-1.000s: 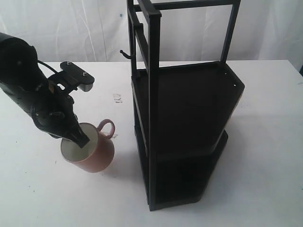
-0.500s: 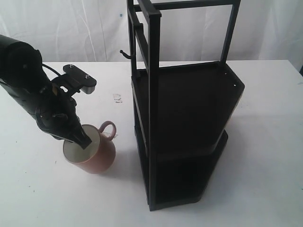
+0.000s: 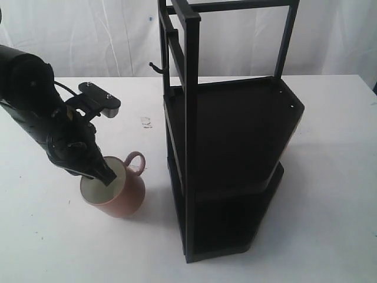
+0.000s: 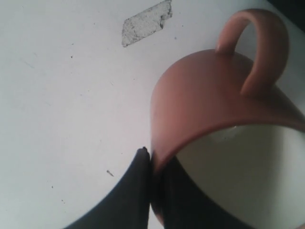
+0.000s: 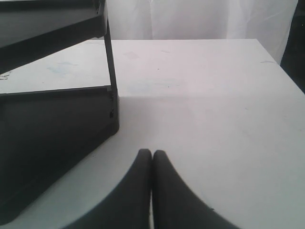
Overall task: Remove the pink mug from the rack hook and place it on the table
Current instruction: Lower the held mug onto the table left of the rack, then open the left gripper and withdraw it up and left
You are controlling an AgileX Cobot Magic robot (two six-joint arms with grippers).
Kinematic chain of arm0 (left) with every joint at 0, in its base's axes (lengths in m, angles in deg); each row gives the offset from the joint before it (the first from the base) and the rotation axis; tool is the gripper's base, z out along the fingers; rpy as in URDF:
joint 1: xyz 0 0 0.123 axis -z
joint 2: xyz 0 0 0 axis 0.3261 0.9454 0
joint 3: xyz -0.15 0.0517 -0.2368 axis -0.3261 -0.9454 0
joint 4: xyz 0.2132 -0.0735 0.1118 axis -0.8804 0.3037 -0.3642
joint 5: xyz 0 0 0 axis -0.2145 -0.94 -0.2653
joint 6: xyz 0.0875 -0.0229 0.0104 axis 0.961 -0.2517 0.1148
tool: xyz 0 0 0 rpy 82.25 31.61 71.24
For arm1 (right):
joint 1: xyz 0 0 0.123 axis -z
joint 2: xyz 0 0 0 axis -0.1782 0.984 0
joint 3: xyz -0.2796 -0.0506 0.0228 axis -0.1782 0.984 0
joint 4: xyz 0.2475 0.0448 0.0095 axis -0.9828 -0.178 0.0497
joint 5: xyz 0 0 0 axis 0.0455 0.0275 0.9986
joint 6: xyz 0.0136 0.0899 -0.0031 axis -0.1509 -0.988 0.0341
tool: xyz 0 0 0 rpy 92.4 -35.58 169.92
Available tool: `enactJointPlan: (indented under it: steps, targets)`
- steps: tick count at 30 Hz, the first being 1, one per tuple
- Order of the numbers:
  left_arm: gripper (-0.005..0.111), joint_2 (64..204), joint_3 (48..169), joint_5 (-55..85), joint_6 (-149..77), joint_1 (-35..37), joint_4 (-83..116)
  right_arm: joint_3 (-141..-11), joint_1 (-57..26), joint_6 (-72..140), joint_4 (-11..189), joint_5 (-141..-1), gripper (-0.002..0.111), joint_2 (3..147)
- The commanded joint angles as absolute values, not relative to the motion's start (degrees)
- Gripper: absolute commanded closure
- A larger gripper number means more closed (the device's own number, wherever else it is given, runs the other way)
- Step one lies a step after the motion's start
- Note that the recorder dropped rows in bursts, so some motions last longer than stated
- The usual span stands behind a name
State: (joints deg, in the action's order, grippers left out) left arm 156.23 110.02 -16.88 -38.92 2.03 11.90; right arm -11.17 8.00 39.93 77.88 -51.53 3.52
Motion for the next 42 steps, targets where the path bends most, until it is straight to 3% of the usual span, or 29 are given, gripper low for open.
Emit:
enactJointPlan:
  steps: [1, 3, 7, 18, 25, 30, 35, 42]
  targets:
    - [0.087, 156.0, 110.4, -17.3, -38.8, 2.2, 12.7, -11.0, 8.1, 39.8, 78.3, -51.7, 0.108, 3.2]
    - [0.074, 156.0, 110.4, -17.3, -38.8, 2.2, 12.7, -11.0, 8.1, 39.8, 78.3, -51.7, 0.108, 3.2]
    - [0.063, 156.0, 110.4, -17.3, -38.8, 2.2, 12.7, -11.0, 8.1, 39.8, 78.3, -51.7, 0.108, 3.2]
    - [0.062, 155.9, 111.4, -17.8, -39.4, 2.2, 12.7, -11.0, 8.1, 39.8, 78.3, -51.7, 0.108, 3.2]
    - [0.063, 155.2, 118.9, -28.3, -39.7, 2.2, 12.7, -11.0, 8.1, 39.8, 78.3, -51.7, 0.108, 3.2]
    - [0.076, 150.6, 119.6, -29.0, -39.9, 2.2, 12.4, -11.0, 8.1, 39.8, 78.3, -51.7, 0.108, 3.2]
    - [0.107, 144.6, 115.7, -24.6, -42.0, 2.2, 9.4, -11.0, 8.1, 39.8, 78.3, -51.7, 0.108, 3.2]
    - [0.107, 134.0, 99.9, -3.4, -71.4, -1.6, -11.7, -11.0, 8.1, 39.8, 78.3, -51.7, 0.108, 3.2]
